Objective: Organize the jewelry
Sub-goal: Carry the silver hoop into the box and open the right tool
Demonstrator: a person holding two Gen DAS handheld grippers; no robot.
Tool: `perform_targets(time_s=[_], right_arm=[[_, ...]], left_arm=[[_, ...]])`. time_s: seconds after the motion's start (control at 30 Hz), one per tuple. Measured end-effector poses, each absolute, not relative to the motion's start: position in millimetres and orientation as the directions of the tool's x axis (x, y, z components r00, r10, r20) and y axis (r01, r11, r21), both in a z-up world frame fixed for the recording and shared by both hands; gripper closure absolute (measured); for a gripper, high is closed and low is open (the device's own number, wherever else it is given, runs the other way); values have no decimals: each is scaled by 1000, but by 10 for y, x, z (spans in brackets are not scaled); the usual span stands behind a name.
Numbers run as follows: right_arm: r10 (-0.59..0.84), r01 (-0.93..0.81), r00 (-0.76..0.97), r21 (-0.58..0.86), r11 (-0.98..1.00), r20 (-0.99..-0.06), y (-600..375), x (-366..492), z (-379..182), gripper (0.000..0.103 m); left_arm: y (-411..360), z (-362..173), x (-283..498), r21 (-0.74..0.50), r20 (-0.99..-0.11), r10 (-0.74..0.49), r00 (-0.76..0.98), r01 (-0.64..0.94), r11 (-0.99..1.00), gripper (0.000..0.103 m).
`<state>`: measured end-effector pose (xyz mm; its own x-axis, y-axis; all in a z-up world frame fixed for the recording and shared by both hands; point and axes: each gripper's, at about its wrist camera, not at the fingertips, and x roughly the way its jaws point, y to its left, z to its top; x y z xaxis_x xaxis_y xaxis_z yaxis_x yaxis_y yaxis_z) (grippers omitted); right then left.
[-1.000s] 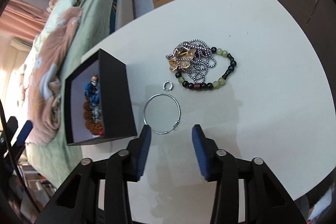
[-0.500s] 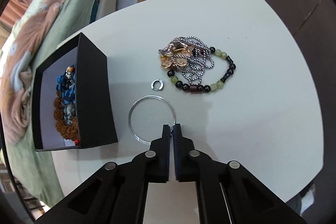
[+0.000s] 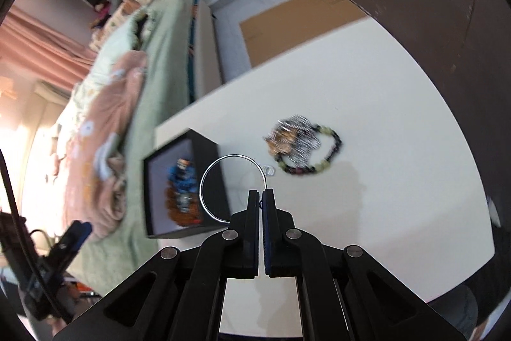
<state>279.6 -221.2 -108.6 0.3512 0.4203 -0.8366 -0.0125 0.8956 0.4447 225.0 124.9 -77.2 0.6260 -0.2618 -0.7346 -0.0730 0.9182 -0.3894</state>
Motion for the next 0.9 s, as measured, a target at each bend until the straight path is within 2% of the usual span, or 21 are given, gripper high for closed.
perform_targets(time_s=[0.3,0.33,0.37,0.4,0.43,0.6,0.9], right_arm=[[552,-170,338,528,832,-762,-1605,2895,-763,100],[557,-178,328,529,829,-763,-1525,2915,-768,97],[552,-178,315,524,833,-772,-1465,2936,-796,89],[546,-173,302,519,837,-781,-1431,2941,-829,65],[546,-167,307,520,837,-780,-1430,2930,-846,48],[563,-176,326,536,825,-759,-1563,2811,-843,46],[501,-108,401,503,857,-767,-2217,2612,-767,46]], left_arm=[[1381,-636,2215,-366,-735,-227,639,-92,926,24],[1406,-612,2202,-363,-734,-222,641,-95,927,24],[1421,-596,2193,-360,-734,-219,643,-96,928,24],[1437,-576,2179,-358,-733,-215,645,-97,929,24],[1445,-563,2167,-356,-732,-212,647,-97,929,24],[1432,-538,2145,-360,-730,-217,648,-94,928,24],[946,-478,2251,-361,-729,-271,628,-16,932,23]])
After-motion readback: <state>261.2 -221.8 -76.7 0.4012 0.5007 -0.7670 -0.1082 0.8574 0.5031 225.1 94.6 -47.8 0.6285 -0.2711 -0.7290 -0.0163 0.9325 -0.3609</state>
